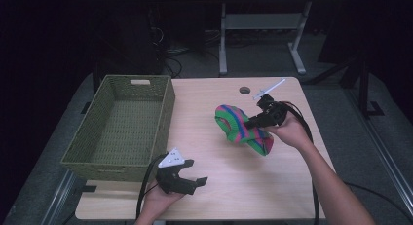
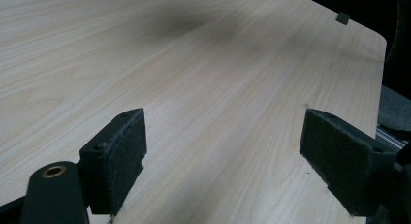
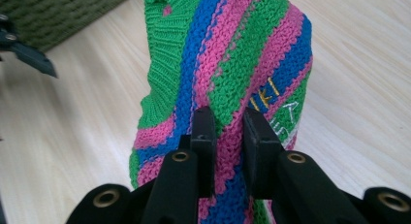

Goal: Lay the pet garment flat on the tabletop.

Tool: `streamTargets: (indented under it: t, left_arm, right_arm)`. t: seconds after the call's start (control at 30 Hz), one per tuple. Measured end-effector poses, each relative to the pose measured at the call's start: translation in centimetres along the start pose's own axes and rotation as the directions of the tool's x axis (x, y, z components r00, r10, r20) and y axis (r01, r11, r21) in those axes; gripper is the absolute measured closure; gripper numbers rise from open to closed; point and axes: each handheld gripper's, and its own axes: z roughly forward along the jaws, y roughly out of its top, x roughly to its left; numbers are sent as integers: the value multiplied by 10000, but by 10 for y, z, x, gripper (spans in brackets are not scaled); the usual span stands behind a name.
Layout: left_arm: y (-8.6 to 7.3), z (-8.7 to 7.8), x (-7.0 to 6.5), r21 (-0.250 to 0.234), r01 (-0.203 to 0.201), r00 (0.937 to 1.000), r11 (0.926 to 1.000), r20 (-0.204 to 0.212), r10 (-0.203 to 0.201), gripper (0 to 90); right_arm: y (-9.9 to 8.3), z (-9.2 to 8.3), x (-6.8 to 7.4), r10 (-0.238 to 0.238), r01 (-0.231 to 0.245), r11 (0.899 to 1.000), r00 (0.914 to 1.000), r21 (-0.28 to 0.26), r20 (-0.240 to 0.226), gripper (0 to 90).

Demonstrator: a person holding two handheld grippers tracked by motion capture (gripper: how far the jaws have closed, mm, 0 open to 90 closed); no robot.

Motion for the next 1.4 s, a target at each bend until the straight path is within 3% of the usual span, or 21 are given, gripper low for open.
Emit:
streamTargets:
  t: [0.73, 1.0, 1.4]
  left_arm:
    - [-1, -4, 3, -304, 168, 9998, 9994, -64, -170, 166]
    - [-1, -6, 3, -364, 162, 9999, 9992, -52, -164, 166]
    - [-1, -7, 4, -434, 134, 9999, 9990, -75, -138, 166]
  right_arm:
    - [-19, -23, 26, -555, 530, 9968, 9977, -596, -396, 768]
    - [-31, -21, 34, -582, 551, 9969, 9968, -557, -548, 768]
    - [-45, -5, 36, -505, 468, 9979, 9949, -438, -872, 768]
